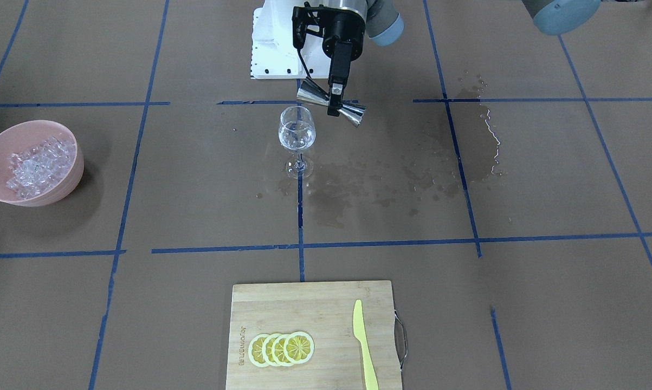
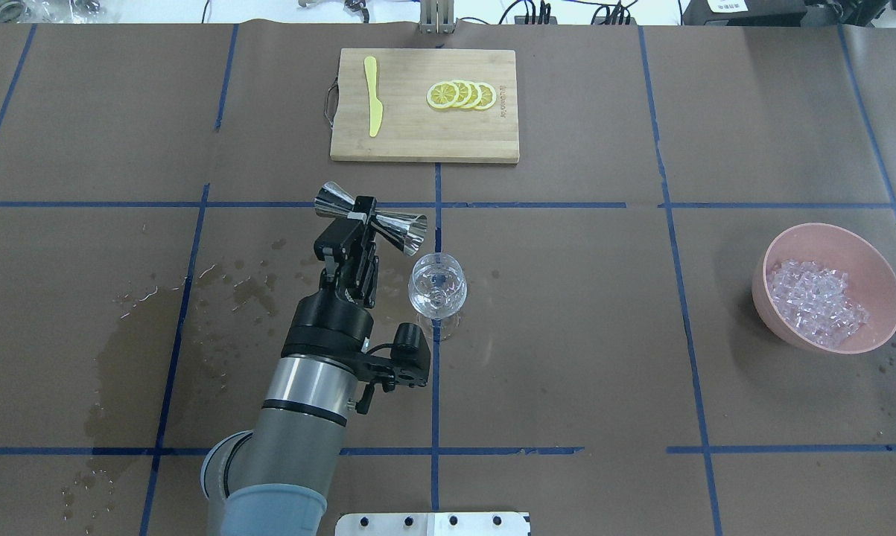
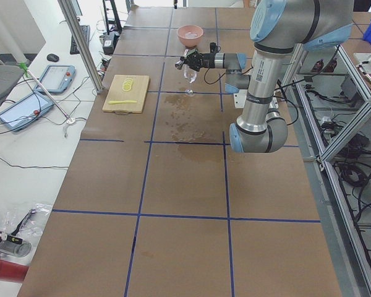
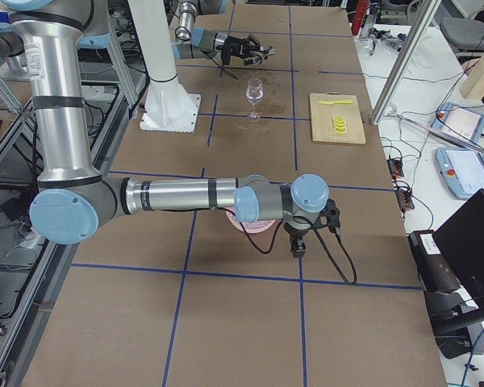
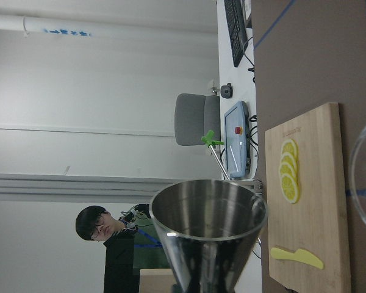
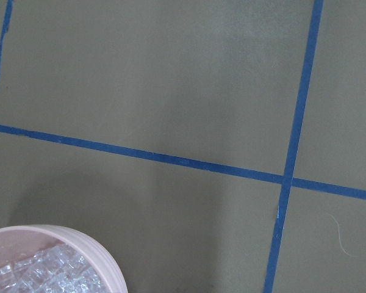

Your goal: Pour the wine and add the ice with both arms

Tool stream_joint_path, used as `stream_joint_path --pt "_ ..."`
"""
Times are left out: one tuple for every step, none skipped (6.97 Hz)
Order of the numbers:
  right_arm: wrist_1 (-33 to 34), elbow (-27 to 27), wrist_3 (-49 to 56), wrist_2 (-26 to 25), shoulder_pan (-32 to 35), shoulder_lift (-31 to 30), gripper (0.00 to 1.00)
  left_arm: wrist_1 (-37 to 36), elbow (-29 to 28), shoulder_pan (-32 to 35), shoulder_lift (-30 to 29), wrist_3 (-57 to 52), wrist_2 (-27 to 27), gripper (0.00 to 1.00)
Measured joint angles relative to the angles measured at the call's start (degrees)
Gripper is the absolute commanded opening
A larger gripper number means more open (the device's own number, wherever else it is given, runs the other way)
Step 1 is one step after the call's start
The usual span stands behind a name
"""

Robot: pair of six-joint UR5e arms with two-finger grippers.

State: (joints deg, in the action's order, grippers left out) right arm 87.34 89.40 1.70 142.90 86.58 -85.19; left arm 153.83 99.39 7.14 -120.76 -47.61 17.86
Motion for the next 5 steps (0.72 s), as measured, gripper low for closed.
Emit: stream_joint_path --pt "0.0 0.0 0.0 0.0 0.0 0.1 1.00 7.4 0.0 1.1 1.5 1.4 0.1 0.00" --pt "-0.1 0.1 0.0 0.0 0.0 0.2 1.00 12.4 0.0 1.9 4.1 6.1 0.3 0.00" --pt "-0.1 0.3 0.0 0.0 0.0 0.3 1.00 16.2 0.0 2.3 8.1 13.9 1.2 0.00" --pt "-0.1 0.9 0.0 0.0 0.0 0.5 1.00 21.5 0.0 2.7 13.9 22.2 3.5 0.00" --pt "-0.1 1.8 0.0 -0.1 0.1 0.5 1.00 26.7 -0.1 3.3 20.7 29.7 6.3 0.00"
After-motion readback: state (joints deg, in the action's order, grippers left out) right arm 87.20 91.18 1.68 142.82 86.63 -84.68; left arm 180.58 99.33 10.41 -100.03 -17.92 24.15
